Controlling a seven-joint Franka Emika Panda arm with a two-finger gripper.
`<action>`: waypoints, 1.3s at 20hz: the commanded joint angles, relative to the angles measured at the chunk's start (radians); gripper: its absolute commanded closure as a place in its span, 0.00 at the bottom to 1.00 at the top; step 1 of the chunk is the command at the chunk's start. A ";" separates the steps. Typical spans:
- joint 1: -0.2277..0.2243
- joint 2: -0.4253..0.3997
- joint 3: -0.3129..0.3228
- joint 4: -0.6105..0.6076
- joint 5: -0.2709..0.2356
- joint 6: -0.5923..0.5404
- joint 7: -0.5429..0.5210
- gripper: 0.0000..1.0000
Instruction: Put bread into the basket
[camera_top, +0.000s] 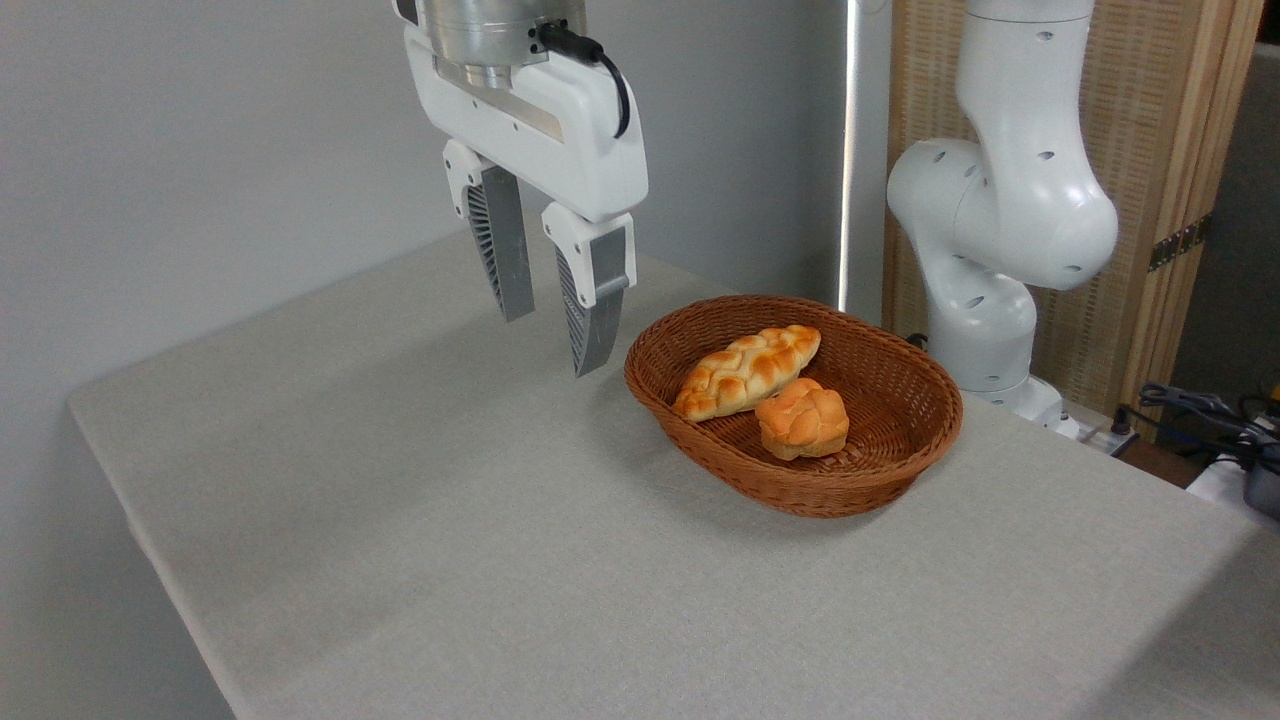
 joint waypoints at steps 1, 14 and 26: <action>0.036 0.030 -0.036 0.027 -0.001 0.006 -0.018 0.00; 0.105 0.041 -0.155 0.031 0.090 0.008 -0.090 0.00; 0.107 0.039 -0.133 0.033 0.074 0.015 -0.090 0.00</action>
